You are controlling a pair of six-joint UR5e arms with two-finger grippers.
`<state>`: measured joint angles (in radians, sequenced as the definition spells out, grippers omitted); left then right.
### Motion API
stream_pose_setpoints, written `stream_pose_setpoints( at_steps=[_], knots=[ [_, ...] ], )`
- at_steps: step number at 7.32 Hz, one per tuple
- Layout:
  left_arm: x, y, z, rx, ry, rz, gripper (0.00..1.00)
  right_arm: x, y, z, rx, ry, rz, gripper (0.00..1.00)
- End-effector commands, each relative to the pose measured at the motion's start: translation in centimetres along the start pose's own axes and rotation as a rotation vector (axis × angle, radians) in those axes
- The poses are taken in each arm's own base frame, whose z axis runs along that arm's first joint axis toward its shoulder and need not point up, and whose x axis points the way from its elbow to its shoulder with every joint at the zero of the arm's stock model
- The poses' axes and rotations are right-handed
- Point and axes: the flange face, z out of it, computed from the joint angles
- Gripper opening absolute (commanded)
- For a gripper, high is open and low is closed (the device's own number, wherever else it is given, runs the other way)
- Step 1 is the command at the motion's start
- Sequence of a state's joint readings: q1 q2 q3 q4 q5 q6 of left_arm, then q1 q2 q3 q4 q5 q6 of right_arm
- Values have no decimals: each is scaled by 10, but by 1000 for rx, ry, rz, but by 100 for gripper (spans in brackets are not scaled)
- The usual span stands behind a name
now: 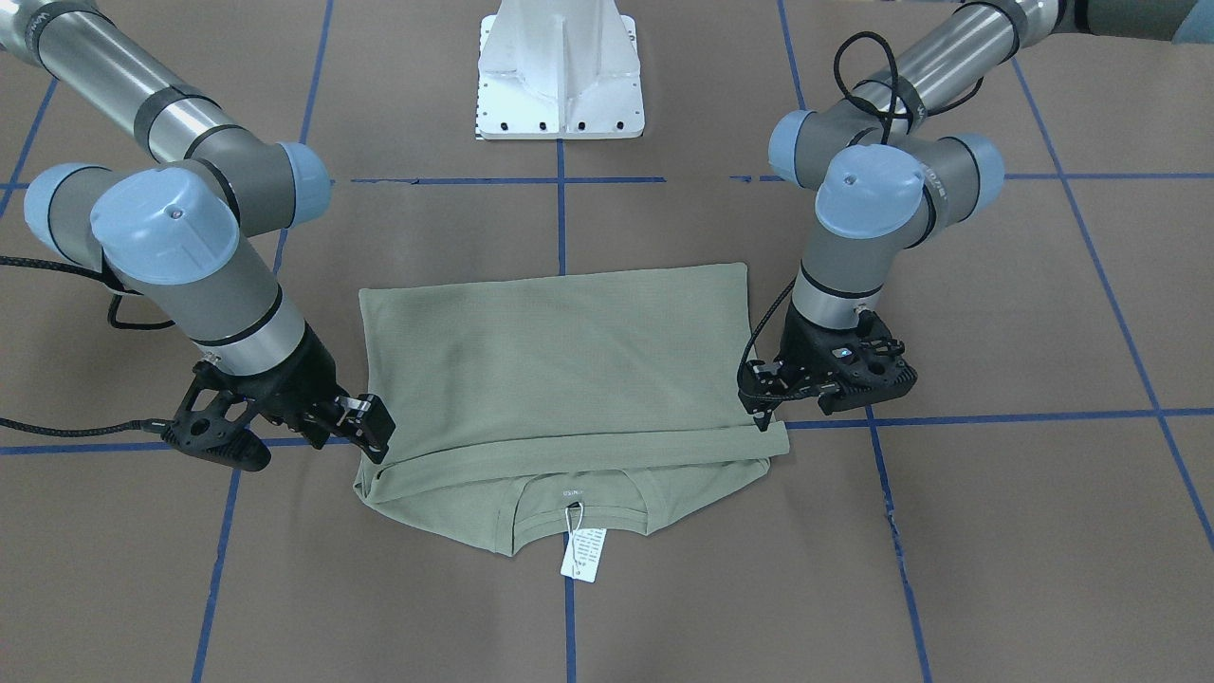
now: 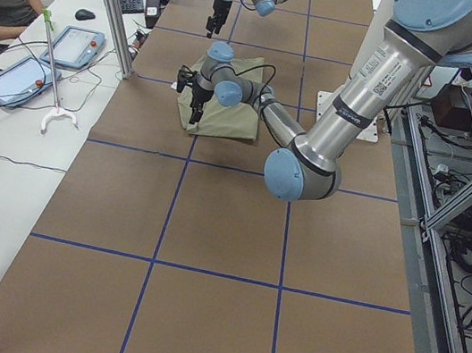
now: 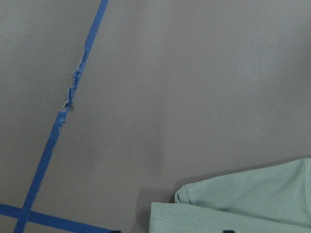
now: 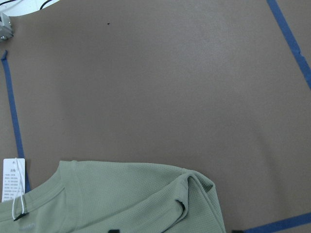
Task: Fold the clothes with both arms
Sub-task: 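Move the right gripper to the folded shirt's nearest side corner and grasp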
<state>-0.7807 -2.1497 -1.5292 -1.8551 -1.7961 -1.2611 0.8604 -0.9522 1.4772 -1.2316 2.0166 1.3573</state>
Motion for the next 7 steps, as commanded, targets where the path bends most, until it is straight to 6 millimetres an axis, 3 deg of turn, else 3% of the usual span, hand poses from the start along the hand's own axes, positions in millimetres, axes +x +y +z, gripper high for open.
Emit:
stream_pose_setpoints(
  at_steps=[1,2,3,5,7],
  knots=[
    [5,1,-13,6,24,3,100,7,76,-5,-59,-44,-63,99],
    [7,3,-24,12,39,7,100,45,120,-3,-73,-26,-92,99],
    [7,3,-26,13,42,8,100,67,138,8,-67,9,-103,98],
    [12,3,-34,16,58,7,100,89,160,34,-93,64,-127,98],
    [13,5,-39,18,67,11,100,87,176,49,-122,80,-147,90]
  ],
)
